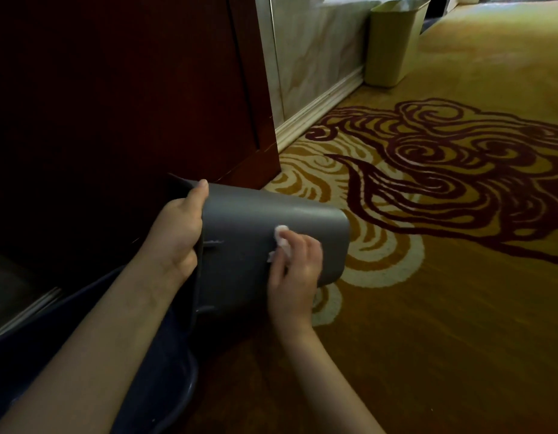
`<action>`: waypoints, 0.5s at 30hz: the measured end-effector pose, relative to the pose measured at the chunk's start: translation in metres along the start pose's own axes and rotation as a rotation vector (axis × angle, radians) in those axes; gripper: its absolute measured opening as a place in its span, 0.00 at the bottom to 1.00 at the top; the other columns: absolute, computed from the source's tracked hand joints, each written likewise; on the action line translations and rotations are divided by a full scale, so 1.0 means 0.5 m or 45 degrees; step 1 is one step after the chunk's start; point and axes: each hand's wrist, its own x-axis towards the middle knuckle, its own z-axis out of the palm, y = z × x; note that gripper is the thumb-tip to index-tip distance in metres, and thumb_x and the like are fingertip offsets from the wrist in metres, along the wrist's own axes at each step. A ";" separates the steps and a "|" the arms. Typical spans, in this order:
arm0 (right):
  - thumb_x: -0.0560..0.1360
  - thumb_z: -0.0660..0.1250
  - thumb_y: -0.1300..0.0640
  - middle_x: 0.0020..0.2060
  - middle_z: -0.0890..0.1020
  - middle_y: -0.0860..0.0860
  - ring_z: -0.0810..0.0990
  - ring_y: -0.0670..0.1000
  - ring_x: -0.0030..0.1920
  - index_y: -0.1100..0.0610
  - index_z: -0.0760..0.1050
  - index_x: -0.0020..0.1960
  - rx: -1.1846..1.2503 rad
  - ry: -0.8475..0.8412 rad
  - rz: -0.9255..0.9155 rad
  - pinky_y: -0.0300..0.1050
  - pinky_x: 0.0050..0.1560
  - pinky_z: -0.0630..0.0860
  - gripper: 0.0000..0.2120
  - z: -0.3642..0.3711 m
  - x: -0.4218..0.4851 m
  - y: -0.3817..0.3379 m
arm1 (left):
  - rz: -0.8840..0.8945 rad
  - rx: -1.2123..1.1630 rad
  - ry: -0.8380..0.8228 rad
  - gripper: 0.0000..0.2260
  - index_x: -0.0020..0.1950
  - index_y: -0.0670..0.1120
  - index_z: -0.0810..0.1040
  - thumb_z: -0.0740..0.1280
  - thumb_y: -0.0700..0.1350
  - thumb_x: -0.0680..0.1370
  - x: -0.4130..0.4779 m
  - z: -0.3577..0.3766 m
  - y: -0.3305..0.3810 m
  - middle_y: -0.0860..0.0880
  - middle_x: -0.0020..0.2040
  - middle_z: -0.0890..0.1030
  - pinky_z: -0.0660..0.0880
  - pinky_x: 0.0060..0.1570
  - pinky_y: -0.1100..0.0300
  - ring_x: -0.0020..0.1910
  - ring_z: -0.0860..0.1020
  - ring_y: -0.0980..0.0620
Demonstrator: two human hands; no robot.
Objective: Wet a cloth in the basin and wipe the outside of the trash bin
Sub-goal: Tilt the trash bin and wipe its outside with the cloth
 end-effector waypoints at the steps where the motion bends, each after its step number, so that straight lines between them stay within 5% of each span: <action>1: 0.78 0.60 0.59 0.53 0.72 0.49 0.74 0.45 0.49 0.54 0.72 0.58 -0.004 0.043 0.160 0.46 0.49 0.76 0.10 -0.005 0.005 0.039 | -0.006 0.005 0.004 0.14 0.43 0.46 0.78 0.58 0.52 0.80 0.002 -0.002 0.001 0.54 0.29 0.85 0.76 0.33 0.61 0.30 0.83 0.59; 4: 0.78 0.59 0.61 0.55 0.72 0.53 0.75 0.48 0.50 0.56 0.71 0.58 -0.043 0.101 0.688 0.38 0.46 0.73 0.09 -0.034 0.032 0.145 | -0.014 0.006 -0.010 0.14 0.44 0.46 0.78 0.58 0.53 0.80 0.005 -0.003 0.002 0.54 0.29 0.85 0.75 0.33 0.61 0.31 0.83 0.58; 7: 0.79 0.59 0.60 0.55 0.72 0.54 0.74 0.47 0.50 0.58 0.71 0.58 -0.102 0.150 0.792 0.37 0.45 0.71 0.09 -0.066 0.053 0.178 | -0.015 -0.008 -0.018 0.15 0.43 0.46 0.77 0.58 0.52 0.80 0.009 -0.001 0.005 0.54 0.28 0.84 0.77 0.29 0.64 0.30 0.83 0.58; 11: 0.78 0.59 0.61 0.48 0.71 0.47 0.73 0.39 0.43 0.57 0.71 0.55 0.119 0.227 0.351 0.31 0.43 0.73 0.06 -0.042 0.012 0.052 | -0.015 -0.029 -0.002 0.15 0.42 0.45 0.77 0.58 0.53 0.80 0.023 0.000 0.011 0.53 0.28 0.84 0.77 0.33 0.61 0.29 0.83 0.57; 15: 0.77 0.59 0.57 0.49 0.71 0.47 0.72 0.42 0.47 0.52 0.69 0.55 0.278 -0.054 -0.091 0.32 0.48 0.71 0.07 0.036 -0.082 -0.118 | -0.011 -0.030 0.033 0.15 0.42 0.45 0.77 0.59 0.53 0.80 0.029 0.011 0.011 0.49 0.36 0.84 0.78 0.37 0.59 0.35 0.83 0.53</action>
